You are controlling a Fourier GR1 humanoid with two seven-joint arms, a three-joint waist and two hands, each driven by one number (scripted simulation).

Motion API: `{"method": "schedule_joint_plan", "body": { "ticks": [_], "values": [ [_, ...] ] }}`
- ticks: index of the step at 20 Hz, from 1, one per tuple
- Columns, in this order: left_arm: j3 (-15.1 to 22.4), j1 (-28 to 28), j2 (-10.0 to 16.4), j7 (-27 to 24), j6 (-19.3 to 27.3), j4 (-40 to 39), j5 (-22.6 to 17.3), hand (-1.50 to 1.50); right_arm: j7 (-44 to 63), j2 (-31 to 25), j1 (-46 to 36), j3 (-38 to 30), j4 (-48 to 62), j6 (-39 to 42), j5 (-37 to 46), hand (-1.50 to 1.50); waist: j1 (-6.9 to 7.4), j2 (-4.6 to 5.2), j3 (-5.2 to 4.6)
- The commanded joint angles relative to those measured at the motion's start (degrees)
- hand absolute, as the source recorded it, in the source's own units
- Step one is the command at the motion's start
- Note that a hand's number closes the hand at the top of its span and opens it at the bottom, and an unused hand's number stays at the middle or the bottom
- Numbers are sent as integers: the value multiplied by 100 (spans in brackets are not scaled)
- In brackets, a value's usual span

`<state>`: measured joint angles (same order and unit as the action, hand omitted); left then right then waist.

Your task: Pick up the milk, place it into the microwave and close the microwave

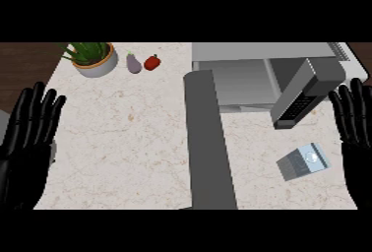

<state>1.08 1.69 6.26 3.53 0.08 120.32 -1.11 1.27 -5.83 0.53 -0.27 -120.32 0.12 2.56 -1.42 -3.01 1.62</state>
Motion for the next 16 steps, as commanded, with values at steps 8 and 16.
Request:
{"method": "schedule_joint_plan", "body": {
  "ticks": [8,16],
  "values": [
    [-24,447,-602,-224,245,-359,-922,-150,259,-822,1564,-990,-899,1533,-2192,-150,-9,264,-165],
    [159,1400,-615,-1230,-264,-493,-1096,-150,-149,-785,2433,-1923,-580,2372,-3018,-150,111,289,-162]
  ]
}}
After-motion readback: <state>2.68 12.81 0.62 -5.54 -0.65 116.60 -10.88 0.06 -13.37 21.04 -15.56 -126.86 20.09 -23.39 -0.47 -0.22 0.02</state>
